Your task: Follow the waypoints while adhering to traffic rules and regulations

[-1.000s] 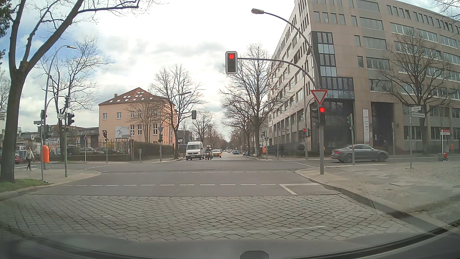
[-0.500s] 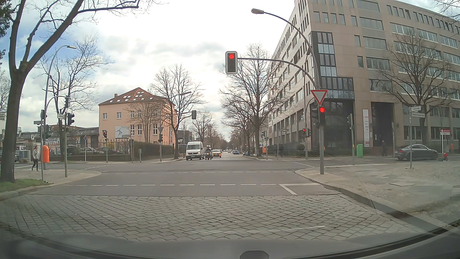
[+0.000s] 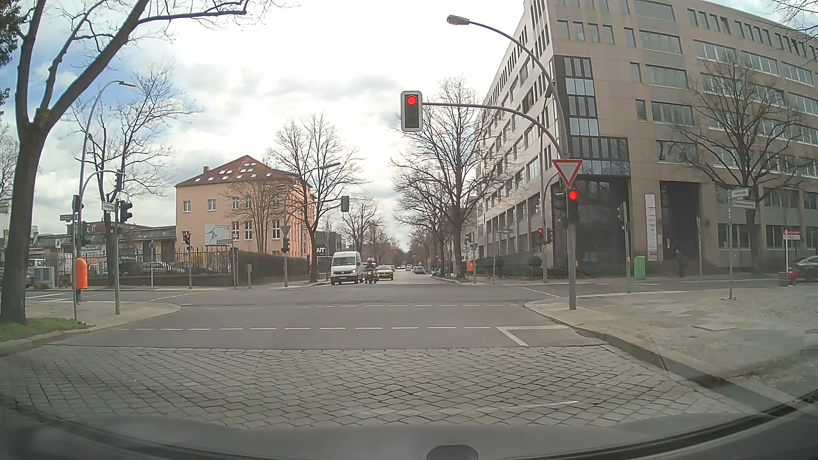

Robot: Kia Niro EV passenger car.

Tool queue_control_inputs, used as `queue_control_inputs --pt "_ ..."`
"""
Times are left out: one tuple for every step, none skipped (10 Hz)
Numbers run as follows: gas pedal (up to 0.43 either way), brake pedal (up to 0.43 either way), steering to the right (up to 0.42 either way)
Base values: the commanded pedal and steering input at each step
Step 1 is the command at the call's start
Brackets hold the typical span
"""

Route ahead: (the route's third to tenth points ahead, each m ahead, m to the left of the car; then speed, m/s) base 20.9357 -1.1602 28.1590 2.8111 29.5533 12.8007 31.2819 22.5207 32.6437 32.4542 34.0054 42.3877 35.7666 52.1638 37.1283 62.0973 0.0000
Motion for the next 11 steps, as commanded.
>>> queue_control_inputs --pt "0.000 0.360 -0.027" --pt "0.000 0.360 -0.027" --pt "0.000 0.360 -0.027" --pt "0.000 0.360 -0.027" --pt "0.000 0.360 -0.027" --pt "0.000 0.354 -0.027" --pt "0.000 0.354 -0.027" --pt "0.000 0.341 -0.027" --pt "0.000 0.226 -0.027" --pt "0.000 0.128 -0.027" --pt "0.000 0.128 -0.027"
